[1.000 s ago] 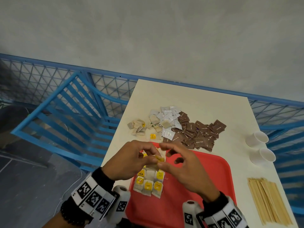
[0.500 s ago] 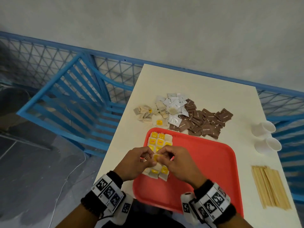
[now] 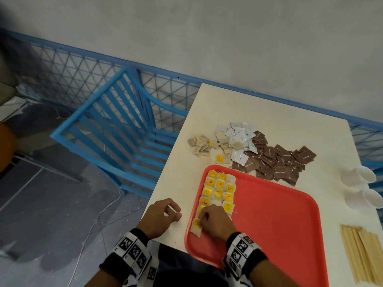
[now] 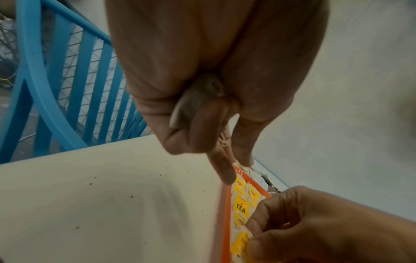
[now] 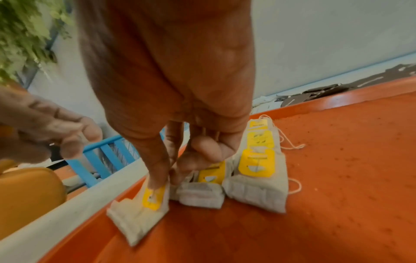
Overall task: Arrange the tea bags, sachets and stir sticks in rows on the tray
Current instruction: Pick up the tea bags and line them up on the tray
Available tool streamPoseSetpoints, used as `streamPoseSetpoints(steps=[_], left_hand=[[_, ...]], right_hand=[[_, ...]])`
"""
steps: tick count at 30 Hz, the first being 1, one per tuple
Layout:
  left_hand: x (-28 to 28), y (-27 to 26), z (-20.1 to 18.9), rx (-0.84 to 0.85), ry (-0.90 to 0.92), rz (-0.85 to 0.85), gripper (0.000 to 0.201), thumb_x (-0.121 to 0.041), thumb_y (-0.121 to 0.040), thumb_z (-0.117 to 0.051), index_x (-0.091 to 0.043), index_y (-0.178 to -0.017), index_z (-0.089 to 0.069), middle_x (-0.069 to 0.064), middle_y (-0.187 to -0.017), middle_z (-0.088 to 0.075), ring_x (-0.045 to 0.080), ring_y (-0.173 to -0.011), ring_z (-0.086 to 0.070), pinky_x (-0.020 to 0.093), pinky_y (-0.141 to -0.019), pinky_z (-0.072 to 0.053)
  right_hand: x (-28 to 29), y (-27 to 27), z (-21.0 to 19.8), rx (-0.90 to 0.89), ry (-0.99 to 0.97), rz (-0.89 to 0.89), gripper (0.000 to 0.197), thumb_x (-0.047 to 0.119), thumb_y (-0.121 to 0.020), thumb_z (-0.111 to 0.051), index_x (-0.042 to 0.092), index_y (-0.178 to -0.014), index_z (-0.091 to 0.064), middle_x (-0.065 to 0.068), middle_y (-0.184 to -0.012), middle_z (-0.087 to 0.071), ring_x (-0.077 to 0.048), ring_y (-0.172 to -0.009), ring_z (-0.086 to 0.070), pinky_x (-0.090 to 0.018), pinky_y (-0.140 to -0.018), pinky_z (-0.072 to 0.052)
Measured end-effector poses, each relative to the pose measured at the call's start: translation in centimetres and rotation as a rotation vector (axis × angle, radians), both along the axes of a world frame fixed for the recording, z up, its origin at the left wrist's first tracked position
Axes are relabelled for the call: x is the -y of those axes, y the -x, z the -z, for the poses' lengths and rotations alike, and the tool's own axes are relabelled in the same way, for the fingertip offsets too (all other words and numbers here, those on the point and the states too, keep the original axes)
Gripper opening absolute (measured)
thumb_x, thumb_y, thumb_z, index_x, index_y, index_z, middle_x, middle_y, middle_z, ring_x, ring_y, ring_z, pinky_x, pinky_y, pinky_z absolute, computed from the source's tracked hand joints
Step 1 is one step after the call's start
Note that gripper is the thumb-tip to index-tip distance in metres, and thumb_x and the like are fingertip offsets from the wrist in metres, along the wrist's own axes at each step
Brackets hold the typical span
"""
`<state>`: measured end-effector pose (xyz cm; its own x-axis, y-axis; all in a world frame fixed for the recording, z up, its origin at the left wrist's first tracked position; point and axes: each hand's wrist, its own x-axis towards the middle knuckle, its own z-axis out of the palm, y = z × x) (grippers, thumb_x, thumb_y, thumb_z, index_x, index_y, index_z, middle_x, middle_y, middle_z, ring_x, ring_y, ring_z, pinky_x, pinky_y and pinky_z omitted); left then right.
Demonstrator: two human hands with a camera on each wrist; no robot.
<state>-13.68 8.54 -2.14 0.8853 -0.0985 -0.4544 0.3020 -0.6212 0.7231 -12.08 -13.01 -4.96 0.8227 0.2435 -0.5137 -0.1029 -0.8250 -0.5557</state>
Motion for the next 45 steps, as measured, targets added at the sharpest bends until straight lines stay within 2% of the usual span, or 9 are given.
streamPoseSetpoints(steps=[5, 10, 16, 23, 27, 31, 36, 41, 45], left_hand=[[0.5, -0.2, -0.7, 0.011, 0.049, -0.007, 0.005, -0.026, -0.089, -0.071, -0.026, -0.088, -0.066, -0.006, -0.078, -0.074, 0.004, -0.079, -0.066, 0.021, -0.076, -0.047], [1.5, -0.4, -2.2, -0.118, 0.228, -0.136, 0.027, -0.038, -0.100, -0.054, -0.014, -0.096, -0.065, 0.002, -0.084, -0.076, 0.003, -0.041, -0.041, 0.019, -0.041, -0.035], [3.1, -1.5, -3.3, -0.535, 1.008, -0.653, 0.059, -0.054, -0.099, -0.042, 0.000, -0.109, -0.064, 0.015, -0.088, -0.070, 0.018, -0.054, -0.058, 0.027, -0.045, -0.047], [7.5, -3.3, -5.2, -0.673, 1.264, -0.523, 0.080, -0.069, -0.090, -0.040, 0.000, -0.124, -0.060, 0.025, -0.104, -0.066, 0.035, -0.091, -0.069, 0.041, -0.072, -0.058], [9.7, -3.7, -6.6, -0.660, 1.302, -0.441, 0.080, -0.068, -0.093, -0.033, 0.003, -0.117, -0.061, 0.023, -0.104, -0.069, 0.032, -0.091, -0.071, 0.038, -0.073, -0.059], [10.5, -3.8, -7.4, -0.457, 1.126, -0.368, 0.053, -0.048, -0.096, -0.050, 0.000, -0.112, -0.066, 0.019, -0.106, -0.070, 0.029, -0.098, -0.067, 0.043, -0.091, -0.054], [11.7, -3.5, -8.7, -0.074, 0.674, -0.159, 0.008, -0.015, -0.091, -0.069, -0.008, -0.087, -0.069, 0.002, -0.076, -0.071, 0.015, -0.077, -0.067, 0.038, -0.076, -0.057], [11.3, -5.0, -9.8, 0.133, 0.391, -0.091, 0.010, -0.019, -0.087, -0.075, -0.014, -0.080, -0.071, -0.002, -0.066, -0.069, 0.008, -0.063, -0.064, 0.023, -0.064, -0.050], [11.5, -5.0, -9.9, 0.286, 0.157, -0.104, 0.012, -0.023, -0.085, -0.075, -0.027, -0.090, -0.066, -0.001, -0.061, -0.065, 0.007, -0.055, -0.059, 0.022, -0.058, -0.048]], right_hand=[[0.0, -0.4, 0.8, -0.009, 0.050, 0.040, 0.018, 0.018, -0.073, -0.062, 0.031, -0.061, -0.057, -0.002, -0.095, -0.068, -0.019, -0.088, -0.065, -0.033, -0.076, -0.055], [0.2, -1.0, 0.7, -0.009, 0.034, 0.080, 0.020, 0.020, -0.072, -0.065, 0.030, -0.061, -0.052, 0.001, -0.088, -0.065, -0.018, -0.084, -0.062, -0.034, -0.071, -0.052], [1.1, -0.5, -4.9, 0.322, -0.155, 0.163, 0.005, 0.021, -0.086, -0.070, 0.022, -0.083, -0.066, 0.006, -0.082, -0.065, -0.007, -0.075, -0.058, -0.024, -0.067, -0.045], [1.3, 0.6, -11.6, 0.421, -0.183, -0.200, 0.025, 0.045, -0.086, -0.067, 0.032, -0.107, -0.066, 0.015, -0.096, -0.060, -0.003, -0.084, -0.054, -0.022, -0.071, -0.046], [2.8, 0.3, -10.9, 0.494, -0.223, -0.114, 0.015, 0.029, -0.091, -0.061, 0.023, -0.101, -0.070, 0.017, -0.094, -0.063, 0.001, -0.083, -0.058, -0.019, -0.070, -0.044], [5.9, 0.0, -11.0, 0.371, -0.562, 0.319, 0.003, 0.015, -0.089, -0.073, 0.014, -0.088, -0.075, 0.019, -0.059, -0.058, 0.001, -0.056, -0.050, -0.013, -0.058, -0.037], [7.9, 0.1, -11.5, 0.134, -0.833, 0.536, 0.013, 0.011, -0.089, -0.070, -0.002, -0.092, -0.069, 0.009, -0.057, -0.060, -0.002, -0.051, -0.049, -0.016, -0.051, -0.040], [10.2, 0.2, -11.1, 0.272, -0.623, 0.425, 0.026, 0.038, -0.086, -0.072, 0.018, -0.072, -0.066, 0.004, -0.065, -0.058, -0.009, -0.058, -0.046, -0.020, -0.057, -0.037], [8.6, 0.6, -11.0, 0.655, -0.354, 0.228, 0.030, 0.046, -0.076, -0.076, 0.028, -0.096, -0.064, 0.011, -0.088, -0.059, -0.005, -0.069, -0.051, -0.015, -0.064, -0.041]])
